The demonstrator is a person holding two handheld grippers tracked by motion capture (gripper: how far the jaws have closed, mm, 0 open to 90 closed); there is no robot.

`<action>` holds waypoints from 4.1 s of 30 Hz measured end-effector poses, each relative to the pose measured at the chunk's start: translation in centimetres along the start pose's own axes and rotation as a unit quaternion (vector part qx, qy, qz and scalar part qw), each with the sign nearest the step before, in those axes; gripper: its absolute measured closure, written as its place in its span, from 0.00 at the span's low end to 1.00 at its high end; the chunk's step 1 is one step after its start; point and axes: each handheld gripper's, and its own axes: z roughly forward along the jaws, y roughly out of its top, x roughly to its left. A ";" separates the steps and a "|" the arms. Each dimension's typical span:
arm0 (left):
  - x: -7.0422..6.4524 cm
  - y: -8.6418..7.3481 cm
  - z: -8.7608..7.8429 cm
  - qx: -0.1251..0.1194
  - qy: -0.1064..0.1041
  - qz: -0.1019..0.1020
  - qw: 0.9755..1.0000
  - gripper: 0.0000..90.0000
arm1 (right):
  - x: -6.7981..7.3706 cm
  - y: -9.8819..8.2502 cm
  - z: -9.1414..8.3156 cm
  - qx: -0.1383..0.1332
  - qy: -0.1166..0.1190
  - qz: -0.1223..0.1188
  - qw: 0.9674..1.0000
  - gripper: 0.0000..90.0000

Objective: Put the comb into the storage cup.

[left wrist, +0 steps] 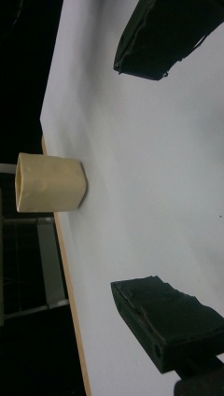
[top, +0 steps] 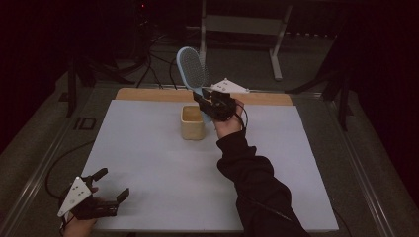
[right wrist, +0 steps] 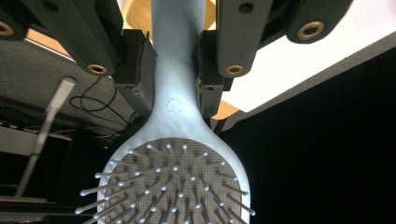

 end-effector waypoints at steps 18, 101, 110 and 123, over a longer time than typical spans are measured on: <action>-0.1 0.0 0.0 0.000 -0.002 0.002 1.000 0.00 | -0.1 0.8 4.0 -0.024 0.021 -0.003 0.999 0.78; 0.0 -0.1 -0.3 -0.002 -0.002 -0.004 1.000 0.00 | -0.7 -7.0 7.2 -0.023 -0.016 -0.034 0.999 0.78; 0.0 -0.1 -0.2 -0.001 -0.001 -0.004 1.000 0.00 | -0.9 -8.4 7.0 -0.005 0.004 -0.063 0.998 0.45; -0.1 -0.1 -0.2 0.001 0.000 -0.002 1.000 0.00 | -1.2 -8.3 6.3 0.004 0.042 -0.077 0.996 0.12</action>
